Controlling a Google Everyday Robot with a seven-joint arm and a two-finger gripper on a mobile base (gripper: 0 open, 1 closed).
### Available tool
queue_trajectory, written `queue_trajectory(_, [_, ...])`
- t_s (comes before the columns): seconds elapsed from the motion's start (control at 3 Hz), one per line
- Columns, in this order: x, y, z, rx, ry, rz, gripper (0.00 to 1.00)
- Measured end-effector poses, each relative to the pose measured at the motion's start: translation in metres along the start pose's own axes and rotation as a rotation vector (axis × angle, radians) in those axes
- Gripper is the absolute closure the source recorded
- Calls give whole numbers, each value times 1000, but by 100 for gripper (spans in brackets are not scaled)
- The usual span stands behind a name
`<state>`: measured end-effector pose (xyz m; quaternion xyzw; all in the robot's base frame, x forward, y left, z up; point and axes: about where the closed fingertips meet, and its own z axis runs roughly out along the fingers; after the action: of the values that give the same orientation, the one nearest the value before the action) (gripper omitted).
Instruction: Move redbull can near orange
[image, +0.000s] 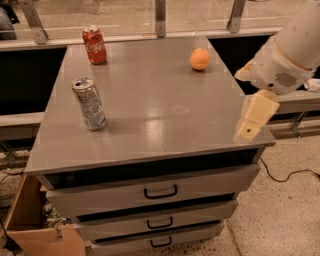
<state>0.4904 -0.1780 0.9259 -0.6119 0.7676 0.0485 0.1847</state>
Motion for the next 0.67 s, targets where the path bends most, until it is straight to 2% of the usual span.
queue_trajectory(0.33, [-48, -22, 50, -65, -127, -67, 0])
queue_trajectory(0.67, [-95, -36, 82, -119, -267, -98, 0])
